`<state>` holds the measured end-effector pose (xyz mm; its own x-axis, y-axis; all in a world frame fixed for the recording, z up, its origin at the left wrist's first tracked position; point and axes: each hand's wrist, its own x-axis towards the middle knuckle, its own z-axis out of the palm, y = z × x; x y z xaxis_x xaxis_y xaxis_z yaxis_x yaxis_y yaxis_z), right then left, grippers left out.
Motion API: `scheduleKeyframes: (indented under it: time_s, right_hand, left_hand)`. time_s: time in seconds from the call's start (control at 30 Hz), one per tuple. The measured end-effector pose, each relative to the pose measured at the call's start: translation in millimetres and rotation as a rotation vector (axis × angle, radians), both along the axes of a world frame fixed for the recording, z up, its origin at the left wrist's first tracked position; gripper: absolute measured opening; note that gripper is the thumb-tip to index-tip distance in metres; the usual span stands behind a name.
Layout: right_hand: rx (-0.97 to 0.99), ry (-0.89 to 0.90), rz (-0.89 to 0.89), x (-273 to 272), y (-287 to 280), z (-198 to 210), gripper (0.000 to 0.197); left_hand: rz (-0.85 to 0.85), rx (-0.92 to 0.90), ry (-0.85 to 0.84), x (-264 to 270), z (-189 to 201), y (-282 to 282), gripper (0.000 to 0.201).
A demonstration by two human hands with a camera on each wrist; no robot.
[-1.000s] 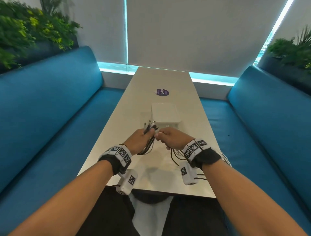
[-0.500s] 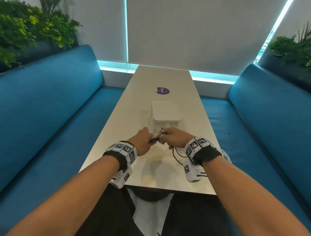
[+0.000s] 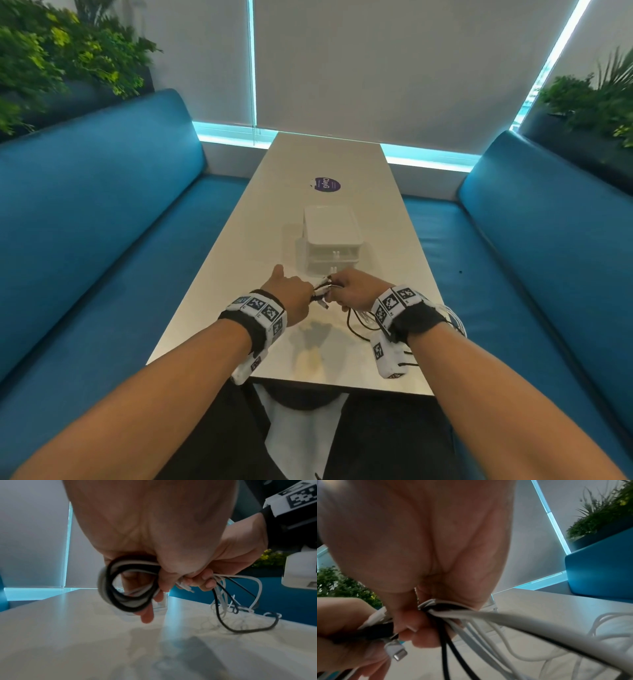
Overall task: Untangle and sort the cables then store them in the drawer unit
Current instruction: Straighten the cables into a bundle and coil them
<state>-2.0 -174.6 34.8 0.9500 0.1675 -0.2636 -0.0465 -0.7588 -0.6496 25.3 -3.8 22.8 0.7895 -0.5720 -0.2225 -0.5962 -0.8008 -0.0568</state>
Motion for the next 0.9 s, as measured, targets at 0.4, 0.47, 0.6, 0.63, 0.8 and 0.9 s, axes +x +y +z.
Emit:
scheduleKeyframes:
  time_s: [0.4, 0.47, 0.6, 0.63, 0.8, 0.9]
  right_hand:
    - [0.166, -0.032, -0.108, -5, -4, -12, 0.02]
    - [0.161, -0.022, -0.076, -9, -5, -10, 0.021]
    - [0.175, 0.012, -0.051, -5, 0, -16, 0.029]
    - [0.196, 0.025, -0.063, -4, 2, -17, 0.033]
    - [0.203, 0.067, -0.109, -9, -4, -26, 0.034]
    - [-0.061, -0.09, -0.104, -16, -8, -36, 0.035]
  left_hand:
    - [0.027, -0.318, 0.229, 7, -6, 13, 0.025]
    - [-0.018, -0.3, 0.235, 7, -6, 15, 0.036]
    - [0.01, -0.227, 0.155, 15, -8, 15, 0.049]
    - [0.028, -0.221, 0.119, 17, -8, 15, 0.05]
    - [0.152, -0.488, 0.116, 37, -16, 22, 0.049]
    - [0.32, -0.756, 0.277, 48, -18, 22, 0.06]
